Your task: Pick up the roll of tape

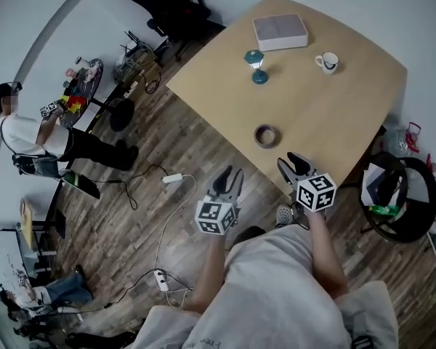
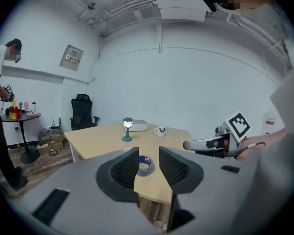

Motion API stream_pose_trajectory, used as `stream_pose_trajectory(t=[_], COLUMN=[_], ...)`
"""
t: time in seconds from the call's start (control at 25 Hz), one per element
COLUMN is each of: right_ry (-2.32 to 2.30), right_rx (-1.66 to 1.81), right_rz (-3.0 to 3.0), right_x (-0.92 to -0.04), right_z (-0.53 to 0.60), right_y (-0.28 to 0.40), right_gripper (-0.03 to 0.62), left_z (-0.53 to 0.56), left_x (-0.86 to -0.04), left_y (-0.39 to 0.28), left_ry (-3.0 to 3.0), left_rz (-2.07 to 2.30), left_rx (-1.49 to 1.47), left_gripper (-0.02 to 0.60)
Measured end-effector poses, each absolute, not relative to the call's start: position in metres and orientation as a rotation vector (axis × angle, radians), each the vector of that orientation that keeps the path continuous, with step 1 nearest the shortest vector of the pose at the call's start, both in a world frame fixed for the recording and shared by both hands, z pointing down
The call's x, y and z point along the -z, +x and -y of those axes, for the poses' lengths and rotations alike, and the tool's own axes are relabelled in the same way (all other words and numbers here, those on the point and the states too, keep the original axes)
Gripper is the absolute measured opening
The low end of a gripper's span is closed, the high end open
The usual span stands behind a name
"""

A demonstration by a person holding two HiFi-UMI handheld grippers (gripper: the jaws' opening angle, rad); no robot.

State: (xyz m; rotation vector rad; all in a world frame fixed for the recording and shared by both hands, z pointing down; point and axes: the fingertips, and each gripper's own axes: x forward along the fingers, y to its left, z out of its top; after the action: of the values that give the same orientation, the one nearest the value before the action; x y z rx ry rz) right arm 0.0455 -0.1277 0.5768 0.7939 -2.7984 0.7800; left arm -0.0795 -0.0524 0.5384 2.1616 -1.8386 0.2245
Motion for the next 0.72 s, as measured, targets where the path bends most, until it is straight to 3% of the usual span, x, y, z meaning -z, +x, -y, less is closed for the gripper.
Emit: stream_pose_trajectory(t=[0.72], right_ry=[0.814], right_rx=[-0.839], right_rz=[2.669], right_x=[-0.618], right_z=[0.15], right_y=[-0.002], right_gripper=[0.149], left_z=[0.113], left_x=[-0.577], left_y=[-0.123], left_ry=[2.252], left_rz=[1.57], left_rx=[-0.215], left_gripper=[0.112])
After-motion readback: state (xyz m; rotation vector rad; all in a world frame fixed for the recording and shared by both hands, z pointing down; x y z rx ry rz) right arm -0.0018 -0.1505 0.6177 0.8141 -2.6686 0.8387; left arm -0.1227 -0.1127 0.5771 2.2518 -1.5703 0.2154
